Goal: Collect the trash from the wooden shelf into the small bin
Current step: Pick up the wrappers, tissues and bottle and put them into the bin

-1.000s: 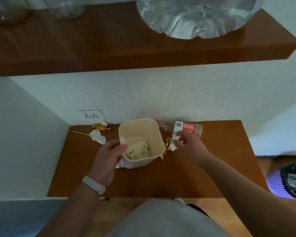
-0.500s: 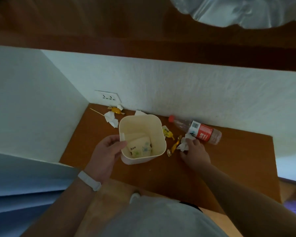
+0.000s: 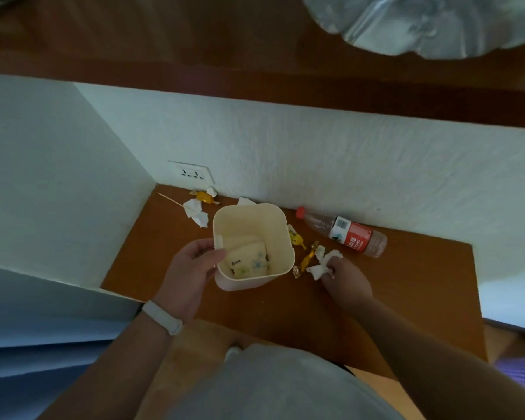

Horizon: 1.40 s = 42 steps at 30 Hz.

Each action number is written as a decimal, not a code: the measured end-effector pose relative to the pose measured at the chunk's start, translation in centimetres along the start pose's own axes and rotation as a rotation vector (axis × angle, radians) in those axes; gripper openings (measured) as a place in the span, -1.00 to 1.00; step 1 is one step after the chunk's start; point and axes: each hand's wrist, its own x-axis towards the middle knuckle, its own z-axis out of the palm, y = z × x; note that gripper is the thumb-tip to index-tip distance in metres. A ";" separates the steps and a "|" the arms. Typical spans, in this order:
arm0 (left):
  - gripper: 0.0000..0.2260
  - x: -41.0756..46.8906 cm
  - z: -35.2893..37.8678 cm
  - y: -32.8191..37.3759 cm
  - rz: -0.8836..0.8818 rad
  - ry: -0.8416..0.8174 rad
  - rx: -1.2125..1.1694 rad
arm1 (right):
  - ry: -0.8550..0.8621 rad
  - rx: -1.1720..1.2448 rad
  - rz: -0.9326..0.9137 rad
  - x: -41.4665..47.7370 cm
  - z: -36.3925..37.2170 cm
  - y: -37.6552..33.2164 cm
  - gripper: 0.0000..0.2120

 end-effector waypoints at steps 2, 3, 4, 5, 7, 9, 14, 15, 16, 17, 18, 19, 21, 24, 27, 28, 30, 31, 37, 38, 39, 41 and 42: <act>-0.80 0.3 -0.1 0.0 -0.005 -0.009 0.005 | 0.065 0.077 0.007 -0.5 -0.7 -0.7 -0.87; -0.80 0.4 0.0 0.1 -0.008 -0.016 0.007 | 0.099 0.118 0.011 -0.8 -1.2 -1.1 -0.88; -0.79 0.6 0.0 0.0 -0.009 -0.023 0.008 | 0.132 0.163 0.016 -1.1 -1.7 -1.6 -0.89; -0.78 0.7 0.0 0.0 -0.008 -0.028 0.010 | 0.166 0.209 0.015 -1.4 -2.4 -2.2 -0.90; -0.77 1.1 0.2 -0.1 -0.010 -0.044 0.016 | 0.249 0.288 -0.008 -1.9 -3.9 -3.7 -0.90; -0.77 1.4 0.5 -0.1 -0.018 -0.076 0.020 | 0.327 0.346 -0.045 -2.6 -5.7 -5.8 -0.90; -0.78 1.8 1.5 -0.2 -0.017 -0.149 0.070 | 0.312 0.325 -0.196 -4.5 -8.2 -10.7 -0.90; -0.77 1.9 1.6 -0.2 -0.013 -0.162 0.082 | 0.281 0.306 -0.232 -4.8 -8.2 -11.4 -0.89; -0.76 2.0 1.6 -0.2 -0.011 -0.171 0.089 | 0.250 0.282 -0.261 -5.0 -8.1 -11.9 -0.85; -0.75 2.1 1.5 -0.2 -0.013 -0.175 0.093 | 0.220 0.258 -0.279 -5.3 -7.9 -12.3 -0.81; -0.76 2.3 1.4 -0.3 -0.016 -0.177 0.093 | 0.199 0.244 -0.286 -5.4 -7.8 -12.5 -0.77; -0.77 2.5 1.3 -0.3 -0.019 -0.180 0.094 | 0.190 0.247 -0.288 -5.5 -7.6 -12.5 -0.73; -0.80 2.9 1.0 -0.3 -0.022 -0.186 0.094 | 0.207 0.281 -0.290 -5.6 -7.3 -12.1 -0.71; -0.82 3.3 0.5 -0.2 -0.025 -0.183 0.079 | 0.287 0.288 -0.239 -5.0 -7.1 -10.2 -0.81; -0.86 3.4 0.0 -0.1 -0.038 -0.172 0.059 | 0.323 0.171 -0.130 -3.7 -6.2 -7.0 -0.81; -0.87 3.4 -0.2 -0.1 -0.041 -0.165 0.056 | 0.285 0.128 -0.077 -3.2 -5.8 -5.8 -0.77; -0.84 3.3 -0.5 -0.2 -0.046 -0.146 0.058 | 0.170 0.053 0.003 -2.3 -4.7 -3.7 -0.68; -0.83 3.2 -0.6 -0.3 -0.050 -0.137 0.057 | 0.114 0.016 0.021 -1.9 -4.0 -2.8 -0.63; -0.80 2.6 -0.5 -0.6 -0.073 -0.065 0.035 | -0.060 -0.147 0.029 0.1 -0.6 -0.2 -0.38; -0.79 2.5 -0.5 -0.6 -0.073 -0.060 0.026 | -0.061 -0.163 0.034 0.5 -0.3 -0.1 -0.36; -0.78 2.5 -0.5 -0.6 -0.073 -0.058 0.018 | -0.061 -0.176 0.039 0.8 -0.1 0.0 -0.35; -0.79 2.4 -0.4 -0.8 -0.073 -0.048 0.008 | -0.065 -0.201 0.039 1.4 0.4 0.3 -0.38; -0.81 2.4 -0.4 -0.8 -0.073 -0.037 0.007 | -0.067 -0.212 0.034 1.7 0.5 0.4 -0.42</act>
